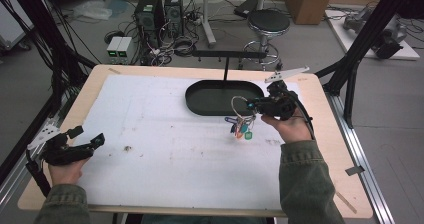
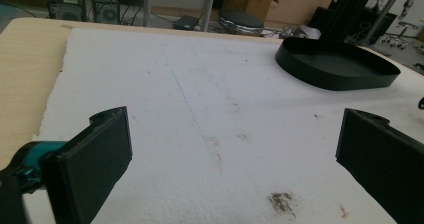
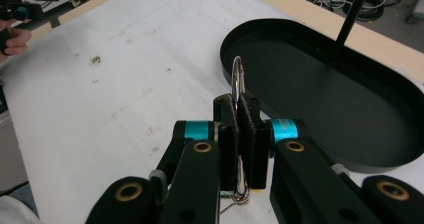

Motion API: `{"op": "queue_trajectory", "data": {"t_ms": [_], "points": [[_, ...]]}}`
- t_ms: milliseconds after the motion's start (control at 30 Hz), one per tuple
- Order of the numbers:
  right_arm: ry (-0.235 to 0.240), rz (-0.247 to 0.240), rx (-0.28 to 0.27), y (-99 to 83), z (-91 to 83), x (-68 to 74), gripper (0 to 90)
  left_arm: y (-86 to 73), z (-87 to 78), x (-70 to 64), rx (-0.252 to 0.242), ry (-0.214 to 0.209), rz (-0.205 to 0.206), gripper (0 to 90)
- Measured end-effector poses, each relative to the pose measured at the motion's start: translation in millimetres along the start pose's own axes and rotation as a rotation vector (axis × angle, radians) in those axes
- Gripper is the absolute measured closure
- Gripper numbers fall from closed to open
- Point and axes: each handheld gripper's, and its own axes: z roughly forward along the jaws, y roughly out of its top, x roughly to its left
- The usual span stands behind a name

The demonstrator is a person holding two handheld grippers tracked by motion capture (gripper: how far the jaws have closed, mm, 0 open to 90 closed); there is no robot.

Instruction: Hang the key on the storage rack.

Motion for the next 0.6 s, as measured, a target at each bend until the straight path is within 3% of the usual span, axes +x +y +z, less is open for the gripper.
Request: {"op": "queue_trajectory", "data": {"t_ms": [300, 600], "points": [[-0.004, -0.042, 0.016, 37.1, 3.5, -5.1, 87.1, -0.1, 0.5, 0.9, 0.001, 0.004, -0.006, 1.9], [0.007, -0.049, 0.011, 61.6, 11.4, -14.3, 87.0, -0.5, 2.7, 1.9, 0.009, -0.003, -0.007, 1.9]]}}
